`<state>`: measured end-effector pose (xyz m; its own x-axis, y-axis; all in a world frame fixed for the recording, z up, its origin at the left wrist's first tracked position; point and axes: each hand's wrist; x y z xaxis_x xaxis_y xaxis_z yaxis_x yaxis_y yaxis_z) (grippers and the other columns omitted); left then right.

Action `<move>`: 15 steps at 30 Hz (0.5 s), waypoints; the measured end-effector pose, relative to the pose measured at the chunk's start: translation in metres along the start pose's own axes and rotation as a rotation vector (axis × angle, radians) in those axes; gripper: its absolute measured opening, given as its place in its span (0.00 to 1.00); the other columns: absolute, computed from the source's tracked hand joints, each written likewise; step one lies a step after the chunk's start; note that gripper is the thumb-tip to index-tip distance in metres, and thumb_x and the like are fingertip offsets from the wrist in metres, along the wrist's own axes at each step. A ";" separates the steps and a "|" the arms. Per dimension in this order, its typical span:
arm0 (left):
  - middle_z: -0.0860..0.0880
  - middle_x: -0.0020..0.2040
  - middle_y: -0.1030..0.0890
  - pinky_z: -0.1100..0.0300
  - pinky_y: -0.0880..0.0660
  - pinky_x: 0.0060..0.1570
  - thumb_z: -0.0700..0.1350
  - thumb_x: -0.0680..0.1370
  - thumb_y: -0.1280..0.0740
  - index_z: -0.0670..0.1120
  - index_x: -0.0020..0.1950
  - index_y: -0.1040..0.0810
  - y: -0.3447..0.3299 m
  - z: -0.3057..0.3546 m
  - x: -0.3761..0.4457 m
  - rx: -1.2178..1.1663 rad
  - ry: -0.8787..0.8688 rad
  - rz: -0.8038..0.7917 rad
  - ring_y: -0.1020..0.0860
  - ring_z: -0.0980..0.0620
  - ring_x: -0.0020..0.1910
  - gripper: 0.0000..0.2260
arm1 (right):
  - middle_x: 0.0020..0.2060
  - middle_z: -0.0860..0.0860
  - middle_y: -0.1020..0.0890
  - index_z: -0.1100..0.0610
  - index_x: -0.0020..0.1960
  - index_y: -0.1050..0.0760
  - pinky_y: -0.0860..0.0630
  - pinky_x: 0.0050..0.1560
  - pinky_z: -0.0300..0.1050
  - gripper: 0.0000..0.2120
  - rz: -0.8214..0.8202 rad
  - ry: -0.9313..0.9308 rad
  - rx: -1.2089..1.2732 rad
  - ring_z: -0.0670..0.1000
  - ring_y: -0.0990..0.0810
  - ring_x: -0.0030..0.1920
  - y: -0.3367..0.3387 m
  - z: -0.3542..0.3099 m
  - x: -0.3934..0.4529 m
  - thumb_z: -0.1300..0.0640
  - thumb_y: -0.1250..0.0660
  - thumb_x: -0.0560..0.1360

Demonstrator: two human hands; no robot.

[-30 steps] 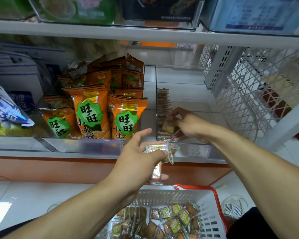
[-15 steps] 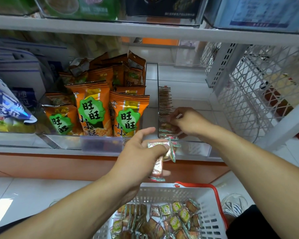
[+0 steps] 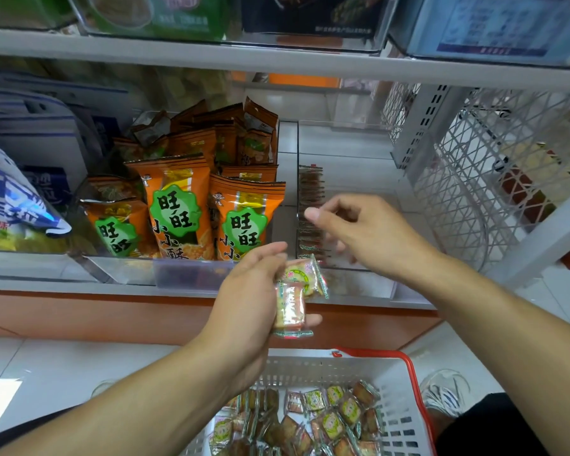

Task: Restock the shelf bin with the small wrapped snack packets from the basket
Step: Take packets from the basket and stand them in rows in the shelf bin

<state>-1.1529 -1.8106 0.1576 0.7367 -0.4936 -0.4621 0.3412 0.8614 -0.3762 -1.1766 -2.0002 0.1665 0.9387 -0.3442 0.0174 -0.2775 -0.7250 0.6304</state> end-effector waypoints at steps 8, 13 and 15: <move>0.44 0.51 0.13 0.56 0.20 0.30 0.50 0.82 0.33 0.48 0.61 0.19 -0.002 0.000 -0.008 -0.005 0.037 -0.026 0.13 0.48 0.42 0.11 | 0.39 0.56 0.19 0.50 0.49 0.18 0.26 0.37 0.49 0.13 -0.202 -0.056 0.382 0.52 0.25 0.35 -0.008 -0.017 -0.058 0.54 0.21 0.66; 0.37 0.48 0.13 0.53 0.17 0.31 0.51 0.79 0.30 0.41 0.65 0.24 -0.004 0.003 -0.011 -0.213 0.259 -0.015 0.13 0.40 0.43 0.18 | 0.42 0.58 0.21 0.54 0.52 0.19 0.20 0.42 0.42 0.13 0.076 -0.055 0.447 0.50 0.21 0.39 0.005 -0.019 -0.053 0.68 0.26 0.72; 0.33 0.49 0.15 0.46 0.15 0.40 0.48 0.82 0.35 0.39 0.68 0.29 -0.003 0.003 -0.012 -0.301 0.347 -0.026 0.14 0.35 0.46 0.18 | 0.44 0.59 0.23 0.56 0.51 0.18 0.19 0.39 0.40 0.13 0.067 -0.071 0.592 0.51 0.18 0.39 0.015 -0.019 -0.052 0.72 0.28 0.72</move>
<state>-1.1604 -1.8068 0.1669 0.4738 -0.5695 -0.6717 0.1345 0.8006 -0.5839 -1.2254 -1.9817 0.1900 0.9048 -0.4251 -0.0226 -0.4217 -0.9023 0.0897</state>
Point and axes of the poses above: each hand's wrist, its own x-axis towards the middle knuckle, its own y-axis out of the back of the hand, z = x × y
